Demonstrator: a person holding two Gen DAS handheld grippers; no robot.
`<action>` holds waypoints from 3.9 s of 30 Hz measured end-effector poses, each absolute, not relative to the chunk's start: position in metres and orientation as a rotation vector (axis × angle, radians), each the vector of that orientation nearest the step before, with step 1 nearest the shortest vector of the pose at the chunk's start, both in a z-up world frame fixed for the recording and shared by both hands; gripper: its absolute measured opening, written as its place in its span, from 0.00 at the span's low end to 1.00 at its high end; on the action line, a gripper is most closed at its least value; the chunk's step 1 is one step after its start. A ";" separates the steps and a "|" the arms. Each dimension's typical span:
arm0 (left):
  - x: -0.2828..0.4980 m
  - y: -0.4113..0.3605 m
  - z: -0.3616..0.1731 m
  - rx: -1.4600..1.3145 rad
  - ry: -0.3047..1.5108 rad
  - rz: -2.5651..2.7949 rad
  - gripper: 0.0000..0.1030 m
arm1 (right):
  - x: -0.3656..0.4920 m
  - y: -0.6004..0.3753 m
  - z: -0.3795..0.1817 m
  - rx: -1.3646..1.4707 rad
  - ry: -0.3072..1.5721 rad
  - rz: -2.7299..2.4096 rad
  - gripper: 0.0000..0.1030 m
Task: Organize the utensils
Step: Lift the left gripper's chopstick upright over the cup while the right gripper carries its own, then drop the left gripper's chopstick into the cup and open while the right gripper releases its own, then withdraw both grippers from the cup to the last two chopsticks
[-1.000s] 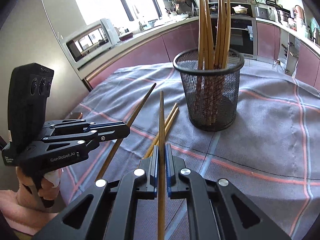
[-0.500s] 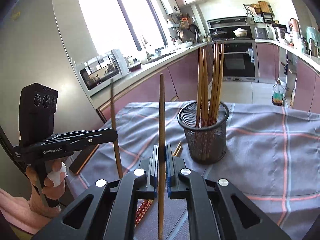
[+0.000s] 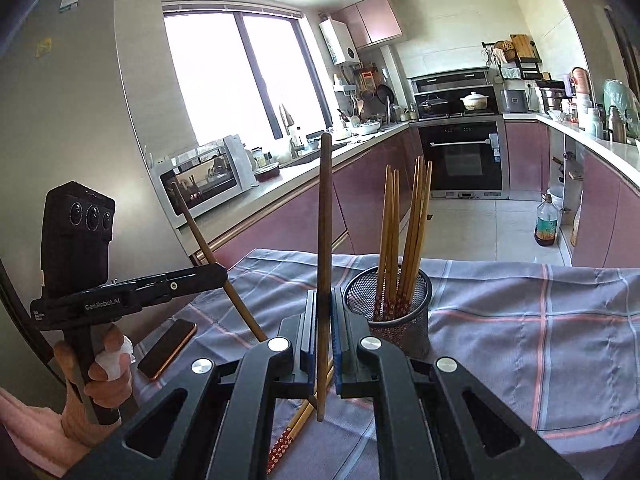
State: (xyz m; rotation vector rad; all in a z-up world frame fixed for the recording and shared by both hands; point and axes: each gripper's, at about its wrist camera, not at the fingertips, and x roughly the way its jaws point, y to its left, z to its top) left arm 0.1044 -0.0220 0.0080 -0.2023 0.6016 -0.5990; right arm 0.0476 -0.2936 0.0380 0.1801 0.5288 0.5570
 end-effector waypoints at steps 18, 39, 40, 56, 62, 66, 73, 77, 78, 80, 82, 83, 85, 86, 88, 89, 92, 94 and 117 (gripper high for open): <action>0.127 -0.034 0.062 -0.180 0.482 -0.584 0.07 | 0.064 -0.310 0.083 0.145 0.395 0.503 0.05; 0.167 -0.068 0.063 -0.124 0.513 -0.515 0.07 | 0.110 -0.303 0.079 0.111 0.424 0.436 0.05; 0.170 -0.070 0.060 -0.116 0.530 -0.511 0.07 | 0.112 -0.302 0.076 0.106 0.440 0.437 0.05; 0.229 -0.087 0.009 -0.024 0.730 -0.492 0.08 | 0.149 -0.294 0.034 0.126 0.668 0.426 0.08; 0.243 -0.086 -0.006 -0.029 0.753 -0.472 0.13 | 0.153 -0.299 0.029 0.160 0.676 0.412 0.09; 0.238 -0.081 -0.010 -0.032 0.738 -0.452 0.17 | 0.150 -0.302 0.029 0.164 0.669 0.416 0.15; 0.210 -0.067 -0.015 -0.034 0.676 -0.399 0.30 | 0.127 -0.300 0.028 0.158 0.638 0.444 0.26; 0.188 -0.054 -0.017 -0.028 0.654 -0.377 0.34 | 0.105 -0.295 0.027 0.151 0.619 0.488 0.31; 0.183 -0.052 -0.019 -0.021 0.650 -0.374 0.35 | 0.100 -0.292 0.025 0.146 0.624 0.502 0.31; 0.172 -0.047 -0.025 -0.007 0.649 -0.359 0.37 | 0.091 -0.286 0.017 0.124 0.639 0.526 0.31; 0.165 -0.042 -0.033 -0.002 0.662 -0.348 0.38 | 0.082 -0.277 0.006 0.101 0.670 0.544 0.31; 0.162 -0.039 -0.037 -0.002 0.670 -0.342 0.38 | 0.080 -0.272 -0.002 0.096 0.691 0.553 0.31; 0.157 -0.032 -0.047 -0.004 0.693 -0.338 0.38 | 0.077 -0.265 -0.016 0.093 0.735 0.570 0.31; 0.154 -0.028 -0.052 -0.011 0.706 -0.332 0.38 | 0.076 -0.261 -0.023 0.090 0.755 0.577 0.31; 0.148 -0.022 -0.062 -0.013 0.726 -0.318 0.38 | 0.076 -0.256 -0.035 0.102 0.795 0.585 0.31; 0.145 -0.019 -0.066 -0.012 0.732 -0.310 0.39 | 0.075 -0.254 -0.040 0.105 0.810 0.588 0.31; 0.137 -0.013 -0.080 -0.015 0.757 -0.300 0.40 | 0.073 -0.246 -0.052 0.101 0.851 0.588 0.31; 0.133 -0.009 -0.089 -0.017 0.772 -0.291 0.41 | 0.072 -0.241 -0.057 0.098 0.873 0.590 0.31; 0.125 -0.019 -0.116 -0.016 0.845 -0.306 0.44 | 0.059 -0.206 -0.085 -0.013 0.950 0.551 0.27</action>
